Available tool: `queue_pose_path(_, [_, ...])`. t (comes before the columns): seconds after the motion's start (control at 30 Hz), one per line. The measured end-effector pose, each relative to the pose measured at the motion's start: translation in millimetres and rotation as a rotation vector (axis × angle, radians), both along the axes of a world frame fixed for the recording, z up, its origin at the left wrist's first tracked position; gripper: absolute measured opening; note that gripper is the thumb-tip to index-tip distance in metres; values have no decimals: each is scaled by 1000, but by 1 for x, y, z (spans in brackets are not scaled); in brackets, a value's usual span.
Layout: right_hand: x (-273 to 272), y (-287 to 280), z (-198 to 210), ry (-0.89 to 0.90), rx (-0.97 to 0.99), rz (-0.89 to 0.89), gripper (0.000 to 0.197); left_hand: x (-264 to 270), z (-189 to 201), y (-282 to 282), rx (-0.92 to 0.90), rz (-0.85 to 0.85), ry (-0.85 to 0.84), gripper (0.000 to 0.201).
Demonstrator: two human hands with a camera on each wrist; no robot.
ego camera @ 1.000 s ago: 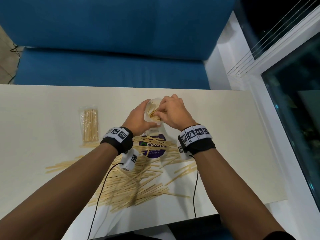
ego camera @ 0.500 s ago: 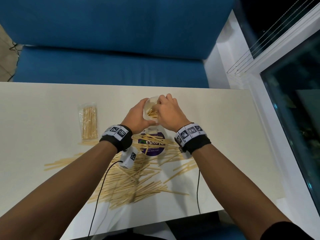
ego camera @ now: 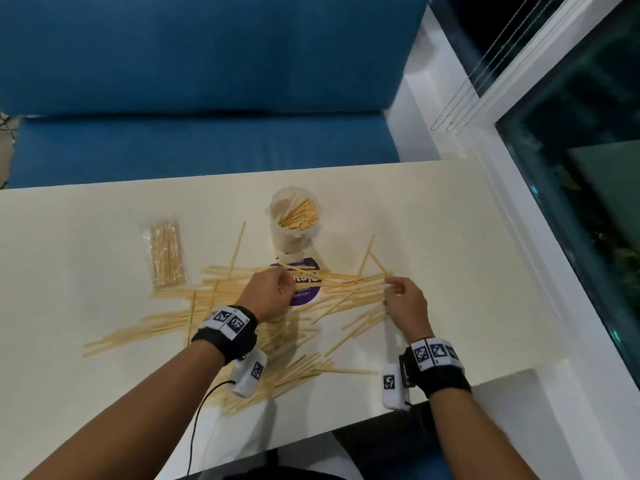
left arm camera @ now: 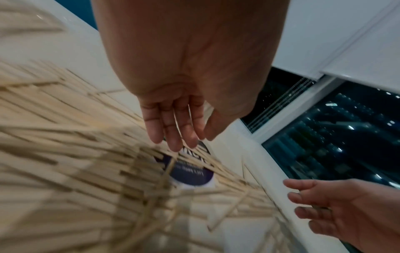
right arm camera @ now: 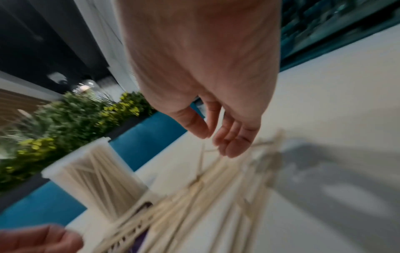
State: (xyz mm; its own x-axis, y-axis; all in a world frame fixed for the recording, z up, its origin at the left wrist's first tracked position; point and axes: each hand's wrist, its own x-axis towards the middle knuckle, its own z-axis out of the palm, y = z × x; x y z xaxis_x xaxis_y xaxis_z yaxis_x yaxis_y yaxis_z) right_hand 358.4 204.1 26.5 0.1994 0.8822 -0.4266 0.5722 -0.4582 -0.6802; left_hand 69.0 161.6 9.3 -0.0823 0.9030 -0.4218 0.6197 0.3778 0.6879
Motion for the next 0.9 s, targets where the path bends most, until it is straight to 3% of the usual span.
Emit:
queue_pose_path(0.07, [6,-11,-11,-67,-30,-92,33,18,-7,2,41,-82,9,16])
queue_pose_path(0.17, [11,-18,-20,-147,-220,-266,62,45,-18,11,166,-270,101,46])
queue_pose_path(0.23, [11,-18,-25,-175,-321,-324,66,60,-26,21,233,-400,200,66])
queue_pose_path(0.3, [7,-15,-29,-163,-310,-304,64,70,-29,31,229,-483,325,73])
queue_pose_path(0.4, [-9,-12,-31,-161,-264,-203,57,77,-32,35,251,-536,478,54])
queue_pose_path(0.47, [-25,-14,-30,-120,-231,-121,55,76,-33,32,296,-540,495,41])
queue_pose_path(0.63, [-49,-23,-29,-1,-184,114,54,62,-35,14,403,-446,304,33])
queue_pose_path(0.77, [-42,-6,-20,-35,-12,62,43,44,-30,-5,506,-290,239,29])
queue_pose_path(0.83, [-37,16,-18,-80,68,62,50,37,-31,-16,471,-265,278,30])
queue_pose_path(0.9, [-34,42,-20,-152,87,225,66,34,-33,-26,425,-271,333,33])
